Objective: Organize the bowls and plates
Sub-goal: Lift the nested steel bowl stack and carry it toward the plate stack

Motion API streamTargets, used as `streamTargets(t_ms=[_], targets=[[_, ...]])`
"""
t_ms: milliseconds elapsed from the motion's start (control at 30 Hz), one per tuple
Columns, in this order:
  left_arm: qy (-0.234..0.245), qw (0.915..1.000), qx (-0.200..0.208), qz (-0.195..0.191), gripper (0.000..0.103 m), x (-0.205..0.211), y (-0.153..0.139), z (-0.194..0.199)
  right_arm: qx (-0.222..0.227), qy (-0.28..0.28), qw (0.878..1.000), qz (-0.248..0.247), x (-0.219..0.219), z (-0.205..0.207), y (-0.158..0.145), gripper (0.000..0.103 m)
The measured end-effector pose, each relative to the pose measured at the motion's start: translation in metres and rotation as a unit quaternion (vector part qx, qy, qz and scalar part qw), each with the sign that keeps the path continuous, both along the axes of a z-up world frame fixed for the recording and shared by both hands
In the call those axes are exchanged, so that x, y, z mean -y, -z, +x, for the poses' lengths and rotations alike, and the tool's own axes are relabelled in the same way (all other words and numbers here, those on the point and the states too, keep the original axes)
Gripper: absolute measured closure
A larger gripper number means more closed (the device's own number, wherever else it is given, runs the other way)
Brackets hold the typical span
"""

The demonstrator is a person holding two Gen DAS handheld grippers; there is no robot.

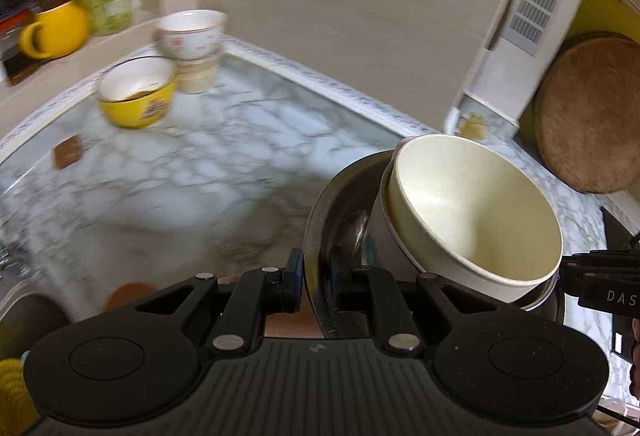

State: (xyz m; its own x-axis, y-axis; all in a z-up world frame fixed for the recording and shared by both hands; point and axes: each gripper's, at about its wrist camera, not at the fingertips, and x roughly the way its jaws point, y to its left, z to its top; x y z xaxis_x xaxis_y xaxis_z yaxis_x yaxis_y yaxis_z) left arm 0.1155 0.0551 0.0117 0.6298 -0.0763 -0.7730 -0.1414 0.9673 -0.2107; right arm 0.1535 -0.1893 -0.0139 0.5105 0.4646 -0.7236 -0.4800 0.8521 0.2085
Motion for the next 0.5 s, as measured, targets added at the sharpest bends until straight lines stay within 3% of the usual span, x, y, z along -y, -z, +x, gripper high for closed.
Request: streamTargets(t_ms=[500], targets=[[-0.086, 0.9958, -0.028, 0.007, 0.091, -0.076, 0.029, -0.073, -0.015, -0.094, 0.995, -0.010, -0.088, -0.025, 0.026, 0.086]])
